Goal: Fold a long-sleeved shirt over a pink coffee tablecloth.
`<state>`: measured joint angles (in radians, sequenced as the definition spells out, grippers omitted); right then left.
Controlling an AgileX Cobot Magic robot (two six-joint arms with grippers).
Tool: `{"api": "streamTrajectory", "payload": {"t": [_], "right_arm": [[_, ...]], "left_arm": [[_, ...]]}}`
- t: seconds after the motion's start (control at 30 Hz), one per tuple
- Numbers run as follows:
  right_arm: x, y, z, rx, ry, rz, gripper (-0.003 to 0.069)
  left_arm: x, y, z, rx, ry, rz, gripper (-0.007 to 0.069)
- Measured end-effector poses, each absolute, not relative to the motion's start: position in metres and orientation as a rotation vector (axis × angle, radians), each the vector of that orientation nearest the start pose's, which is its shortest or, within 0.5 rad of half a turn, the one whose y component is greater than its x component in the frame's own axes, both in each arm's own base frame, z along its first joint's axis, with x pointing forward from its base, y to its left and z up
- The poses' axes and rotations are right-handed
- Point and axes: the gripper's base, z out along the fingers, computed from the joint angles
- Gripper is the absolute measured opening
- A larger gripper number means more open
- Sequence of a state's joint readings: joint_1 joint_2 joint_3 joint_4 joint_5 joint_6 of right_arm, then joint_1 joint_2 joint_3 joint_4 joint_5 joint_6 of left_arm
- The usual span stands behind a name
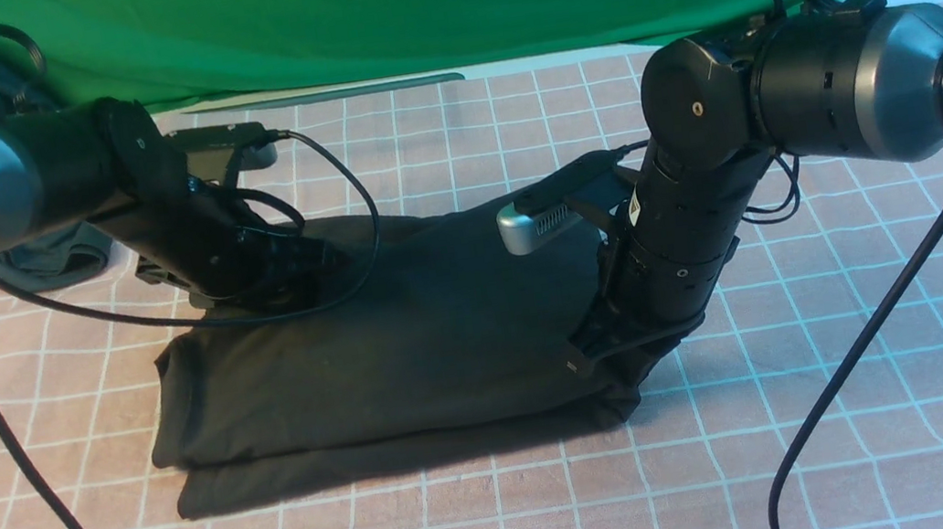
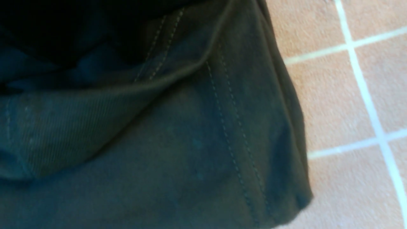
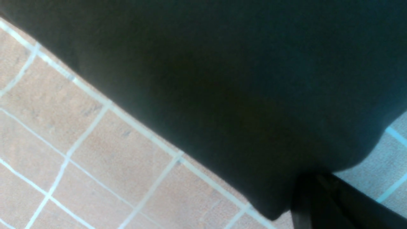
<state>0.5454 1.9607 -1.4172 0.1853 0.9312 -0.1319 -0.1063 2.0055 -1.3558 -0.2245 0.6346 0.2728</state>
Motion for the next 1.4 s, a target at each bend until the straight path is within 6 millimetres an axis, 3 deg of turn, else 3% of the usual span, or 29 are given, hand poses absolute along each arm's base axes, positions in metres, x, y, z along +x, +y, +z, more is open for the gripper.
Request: {"api": "streamTrajectory", "payload": {"t": [0.03, 0.1, 0.17, 0.57, 1.0, 1.27, 1.4], "right_arm": [[0.331, 0.216, 0.19, -0.853, 2.857, 0.288, 0.0037], [0.331, 0.216, 0.19, -0.852, 2.857, 0.29, 0.0037], [0.33, 0.216, 0.19, -0.852, 2.859, 0.291, 0.0037], [0.331, 0.217, 0.19, -0.849, 2.856, 0.294, 0.0037], [0.331, 0.217, 0.191, -0.845, 2.852, 0.298, 0.0037], [0.332, 0.218, 0.191, -0.837, 2.835, 0.301, 0.0037], [0.333, 0.218, 0.191, -0.834, 2.829, 0.302, 0.0037]], "left_arm": [[0.407, -0.056, 0.164, 0.313, 2.745, -0.189, 0.0146], [0.406, -0.056, 0.164, 0.324, 2.757, -0.193, 0.0064], [0.405, -0.056, 0.166, 0.331, 2.758, -0.193, 0.0041], [0.399, -0.055, 0.217, 0.325, 2.604, -0.171, 0.0031], [0.41, -0.051, 0.223, 0.198, 2.493, -0.117, 0.0031], [0.417, -0.051, 0.204, 0.189, 2.502, -0.109, 0.0034], [0.421, -0.05, 0.197, 0.18, 2.486, -0.091, 0.0076]]}}
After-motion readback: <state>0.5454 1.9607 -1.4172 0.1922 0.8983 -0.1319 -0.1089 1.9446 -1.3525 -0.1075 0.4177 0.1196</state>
